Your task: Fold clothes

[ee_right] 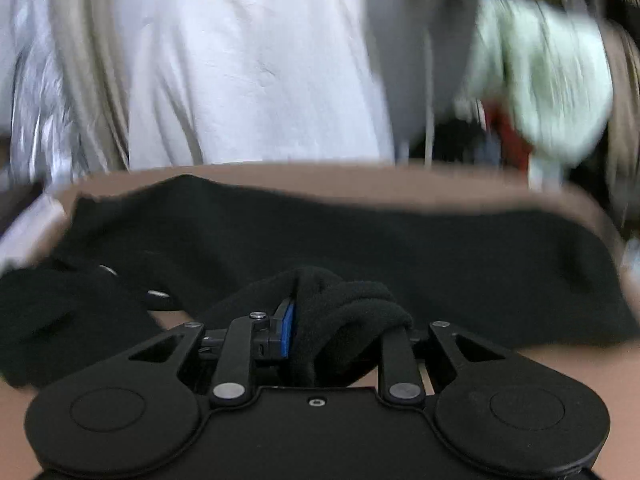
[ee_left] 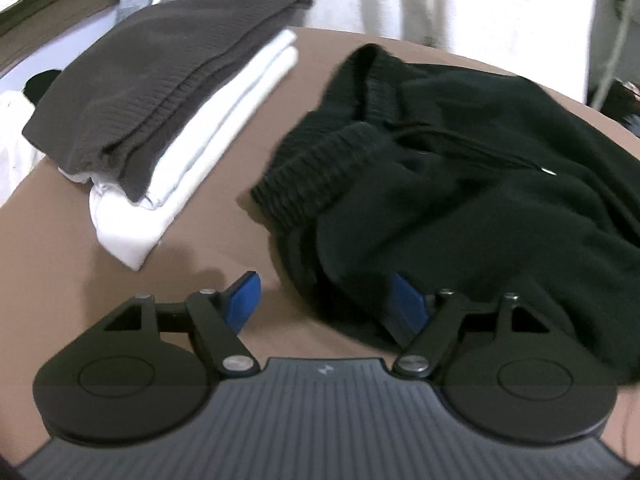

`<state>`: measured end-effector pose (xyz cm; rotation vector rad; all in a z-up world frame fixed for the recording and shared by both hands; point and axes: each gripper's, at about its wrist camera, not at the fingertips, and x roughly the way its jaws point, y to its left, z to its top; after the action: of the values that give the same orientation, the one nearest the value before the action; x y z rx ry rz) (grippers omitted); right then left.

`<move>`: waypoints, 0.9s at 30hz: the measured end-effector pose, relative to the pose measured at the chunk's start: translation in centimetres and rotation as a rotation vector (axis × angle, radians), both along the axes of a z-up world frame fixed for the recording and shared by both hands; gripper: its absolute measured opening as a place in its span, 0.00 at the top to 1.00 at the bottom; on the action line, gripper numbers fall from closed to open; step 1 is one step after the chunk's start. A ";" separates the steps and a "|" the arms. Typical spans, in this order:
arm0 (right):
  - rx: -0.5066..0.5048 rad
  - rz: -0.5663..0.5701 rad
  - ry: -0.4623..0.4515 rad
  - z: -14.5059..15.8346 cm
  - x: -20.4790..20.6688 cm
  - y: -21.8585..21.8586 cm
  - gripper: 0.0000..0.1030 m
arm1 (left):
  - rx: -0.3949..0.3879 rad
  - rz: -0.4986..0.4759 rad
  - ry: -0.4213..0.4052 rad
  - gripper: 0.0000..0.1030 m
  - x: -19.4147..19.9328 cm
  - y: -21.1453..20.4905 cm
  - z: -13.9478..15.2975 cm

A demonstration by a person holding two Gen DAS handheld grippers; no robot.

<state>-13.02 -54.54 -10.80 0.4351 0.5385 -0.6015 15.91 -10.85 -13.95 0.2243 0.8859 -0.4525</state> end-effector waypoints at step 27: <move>0.155 -0.034 0.338 -2.4 -4.9 1.3 0.22 | -0.284 0.115 0.205 0.05 4.4 2.1 -4.8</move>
<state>-17.96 -53.20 -13.24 0.4929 0.9061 -0.6732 20.36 -8.73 -18.72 -0.1353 1.0171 -0.4944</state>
